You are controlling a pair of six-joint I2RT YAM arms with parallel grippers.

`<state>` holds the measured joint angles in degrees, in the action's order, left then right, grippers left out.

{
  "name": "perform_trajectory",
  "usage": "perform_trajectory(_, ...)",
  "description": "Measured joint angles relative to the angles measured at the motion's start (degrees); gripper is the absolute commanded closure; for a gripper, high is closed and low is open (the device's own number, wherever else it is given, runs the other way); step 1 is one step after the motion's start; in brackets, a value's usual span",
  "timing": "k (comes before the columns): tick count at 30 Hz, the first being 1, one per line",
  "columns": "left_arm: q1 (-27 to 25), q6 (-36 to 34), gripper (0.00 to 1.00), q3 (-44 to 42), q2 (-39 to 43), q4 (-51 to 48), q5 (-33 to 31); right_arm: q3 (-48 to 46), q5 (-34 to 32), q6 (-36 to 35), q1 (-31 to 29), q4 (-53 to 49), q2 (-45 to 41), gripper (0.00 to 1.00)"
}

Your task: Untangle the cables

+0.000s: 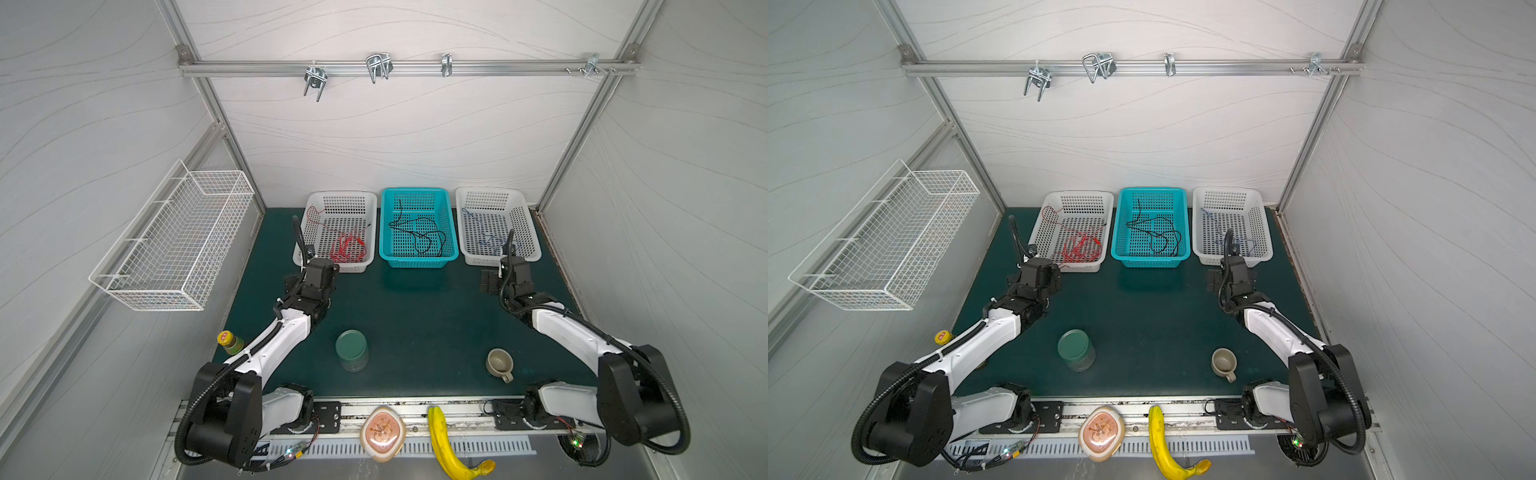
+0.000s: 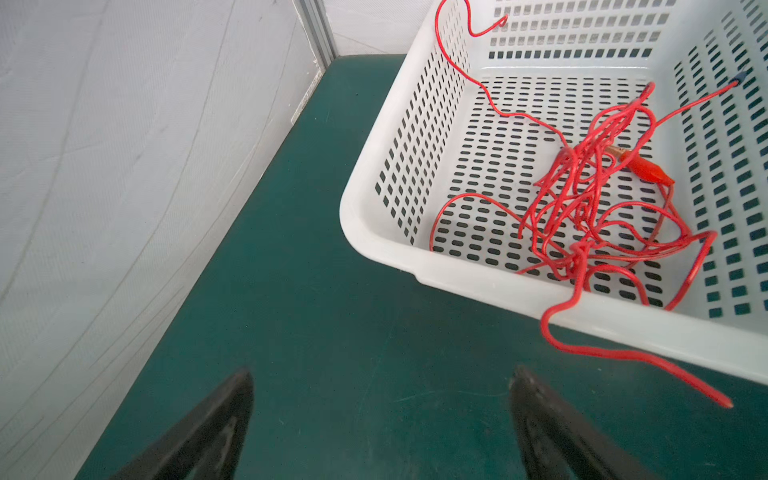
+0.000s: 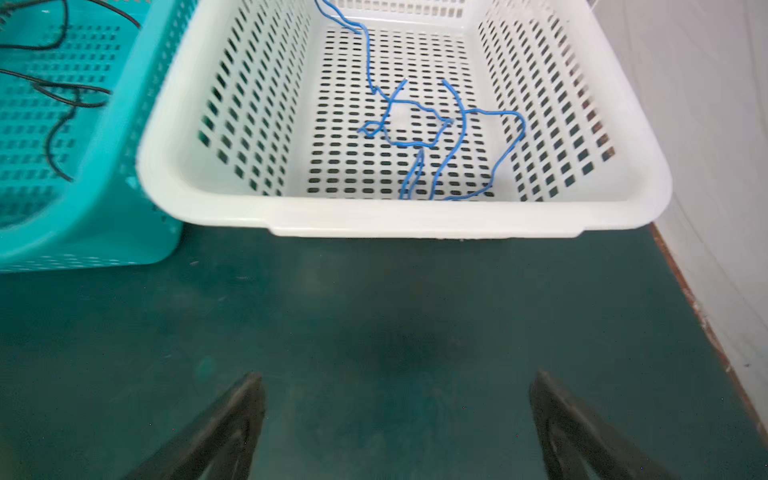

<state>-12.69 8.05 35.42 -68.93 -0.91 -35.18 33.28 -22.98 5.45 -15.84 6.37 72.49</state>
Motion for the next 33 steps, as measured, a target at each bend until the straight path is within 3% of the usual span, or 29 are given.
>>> perform_trajectory(8,0.28,-2.82,0.03,-7.02,0.0,10.19,1.6,-4.04,4.59,-4.5,6.51,17.73,11.63,0.01)
perform_trajectory(15,2.27,-5.55,0.03,-9.57,-3.37,20.98,4.81,-9.46,14.36,-5.55,9.25,35.26,16.35,0.01)
perform_trajectory(22,4.35,-7.76,0.05,-10.56,-10.47,31.15,9.46,-8.5,22.71,-7.02,9.86,36.65,16.76,0.01)
perform_trajectory(32,11.72,-6.75,0.05,-11.93,-19.04,43.93,18.95,-7.78,25.22,-6.93,10.8,36.89,16.83,0.01)
perform_trajectory(33,12.2,-6.34,0.0,-12.11,-19.43,44.09,18.99,-7.78,25.38,-6.91,10.86,36.89,16.83,0.01)
